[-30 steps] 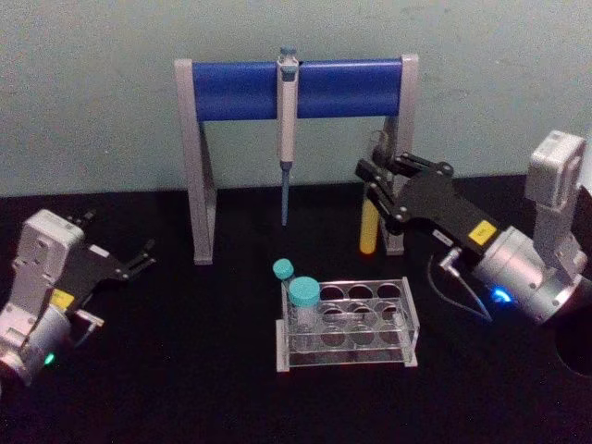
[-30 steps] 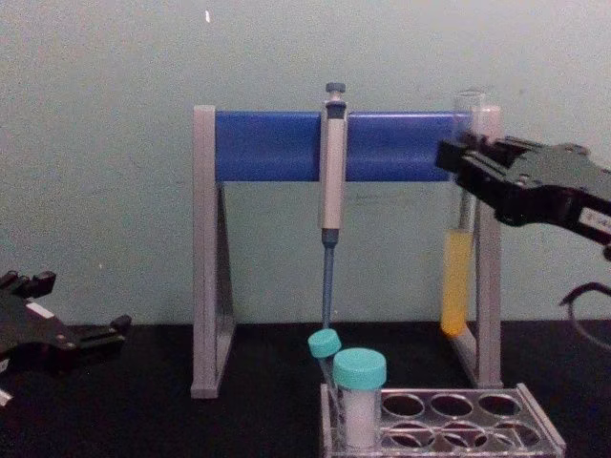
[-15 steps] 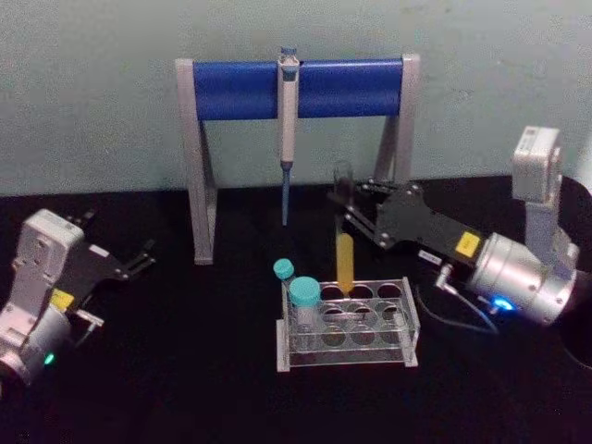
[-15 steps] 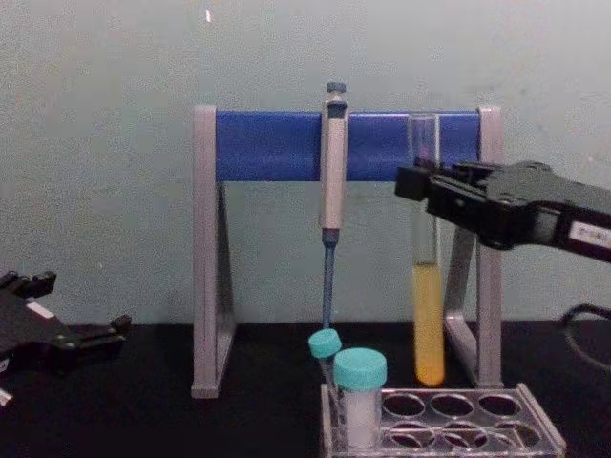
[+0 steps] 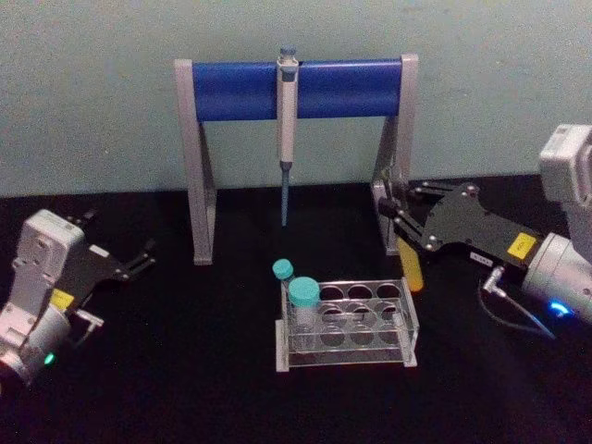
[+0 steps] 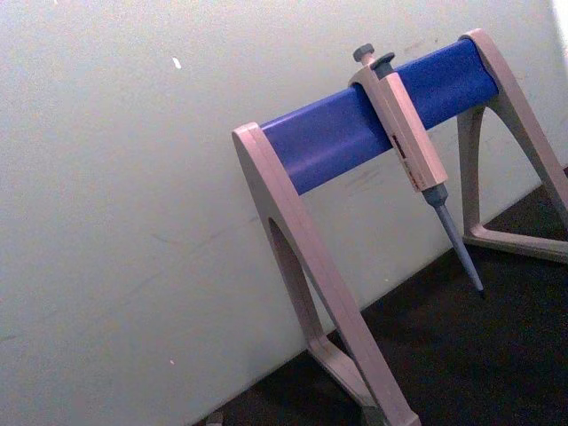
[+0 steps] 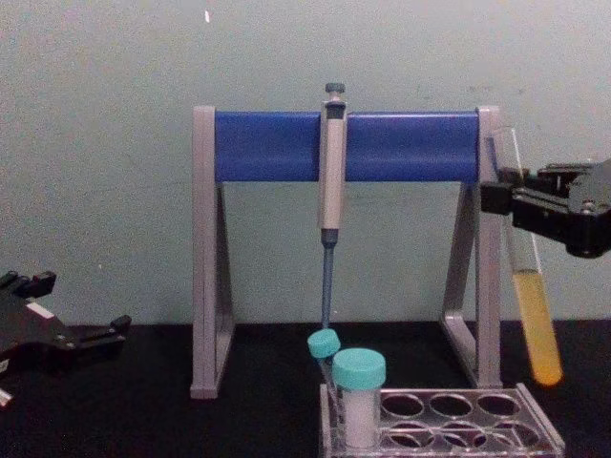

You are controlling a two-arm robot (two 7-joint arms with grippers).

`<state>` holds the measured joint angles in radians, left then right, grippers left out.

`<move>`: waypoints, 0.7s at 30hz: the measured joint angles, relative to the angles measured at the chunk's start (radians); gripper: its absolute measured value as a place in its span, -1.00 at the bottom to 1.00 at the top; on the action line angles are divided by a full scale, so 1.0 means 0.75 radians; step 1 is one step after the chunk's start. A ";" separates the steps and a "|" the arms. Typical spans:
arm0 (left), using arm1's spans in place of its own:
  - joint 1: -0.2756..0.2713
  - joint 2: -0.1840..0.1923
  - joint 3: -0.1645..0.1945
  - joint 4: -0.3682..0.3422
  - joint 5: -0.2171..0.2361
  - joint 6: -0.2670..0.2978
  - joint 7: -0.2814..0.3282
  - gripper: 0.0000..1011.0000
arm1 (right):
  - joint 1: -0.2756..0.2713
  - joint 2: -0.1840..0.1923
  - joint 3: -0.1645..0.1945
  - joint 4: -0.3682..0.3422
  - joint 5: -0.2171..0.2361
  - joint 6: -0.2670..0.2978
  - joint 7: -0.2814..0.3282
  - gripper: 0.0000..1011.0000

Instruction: Pick up the test tube from the test tube rack, shake it, then place it back into the test tube rack.

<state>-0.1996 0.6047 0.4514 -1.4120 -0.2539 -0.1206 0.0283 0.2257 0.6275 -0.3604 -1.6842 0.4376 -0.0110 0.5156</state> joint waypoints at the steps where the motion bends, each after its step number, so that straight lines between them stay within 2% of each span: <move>1: 0.000 0.000 0.000 0.000 0.000 0.000 0.000 0.98 | -0.001 -0.004 0.000 -0.005 -0.050 0.002 -0.044 -0.54; 5: 0.000 0.000 0.000 0.000 0.000 0.000 0.000 0.98 | 0.004 -0.044 -0.001 0.012 -0.135 -0.014 -0.121 -0.54; 12: 0.000 0.000 0.000 0.000 0.000 0.000 0.000 0.98 | 0.032 -0.153 0.010 0.110 -0.162 -0.116 -0.167 -0.54; 14: 0.000 0.000 0.000 0.000 0.000 0.000 0.000 0.98 | 0.053 -0.206 0.019 0.171 -0.140 -0.163 -0.156 -0.54; 15: 0.000 0.000 0.000 0.000 0.000 0.000 0.000 0.98 | 0.053 -0.206 0.019 0.171 -0.140 -0.163 -0.156 -0.54; 18: 0.000 0.000 0.000 0.000 0.000 0.000 0.000 0.98 | 0.081 -0.251 0.020 0.230 -0.100 -0.194 -0.110 -0.54; 21: 0.000 0.000 0.000 0.000 0.000 0.000 0.000 0.98 | 0.109 -0.294 0.019 0.287 -0.029 -0.216 -0.022 -0.54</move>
<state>-0.1995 0.6047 0.4514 -1.4120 -0.2539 -0.1205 0.0283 0.3073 0.4068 -0.3459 -1.4693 0.4158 -0.1728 0.4990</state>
